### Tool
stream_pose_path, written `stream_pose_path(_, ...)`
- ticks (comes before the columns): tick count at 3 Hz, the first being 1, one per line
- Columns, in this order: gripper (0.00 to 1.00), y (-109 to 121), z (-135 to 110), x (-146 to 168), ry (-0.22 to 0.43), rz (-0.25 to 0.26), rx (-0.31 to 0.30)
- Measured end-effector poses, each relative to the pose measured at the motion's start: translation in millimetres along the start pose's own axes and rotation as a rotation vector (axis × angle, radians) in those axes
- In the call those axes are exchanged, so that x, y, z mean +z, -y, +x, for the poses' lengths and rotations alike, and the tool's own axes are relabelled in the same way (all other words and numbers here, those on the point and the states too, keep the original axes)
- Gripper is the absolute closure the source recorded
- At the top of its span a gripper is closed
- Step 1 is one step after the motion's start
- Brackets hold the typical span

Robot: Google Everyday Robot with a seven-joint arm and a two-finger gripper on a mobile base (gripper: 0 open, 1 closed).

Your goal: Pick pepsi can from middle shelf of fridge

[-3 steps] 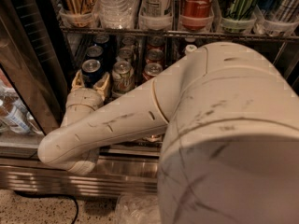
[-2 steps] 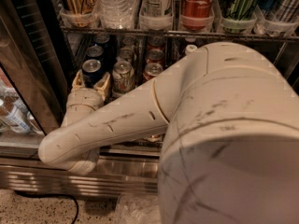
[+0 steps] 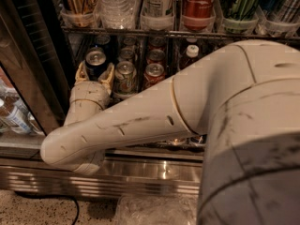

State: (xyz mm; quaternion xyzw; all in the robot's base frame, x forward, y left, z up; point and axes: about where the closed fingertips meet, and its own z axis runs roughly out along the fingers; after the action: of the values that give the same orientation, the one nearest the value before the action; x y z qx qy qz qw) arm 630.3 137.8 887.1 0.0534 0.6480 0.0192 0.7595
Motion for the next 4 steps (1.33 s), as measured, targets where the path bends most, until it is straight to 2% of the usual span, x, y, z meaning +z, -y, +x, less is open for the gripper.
stream_pose_path(1,1.0,0,-28,-14,0.04,-0.026,-0.01)
stream_pose_path(2,1.0,-8,-44,-45,0.02,-0.102,0.042)
stream_pose_path(3,1.0,-24,-55,-79,-0.017,-0.198,0.128)
stream_pose_path(4,1.0,-28,-61,-105,-0.05,-0.248,0.198)
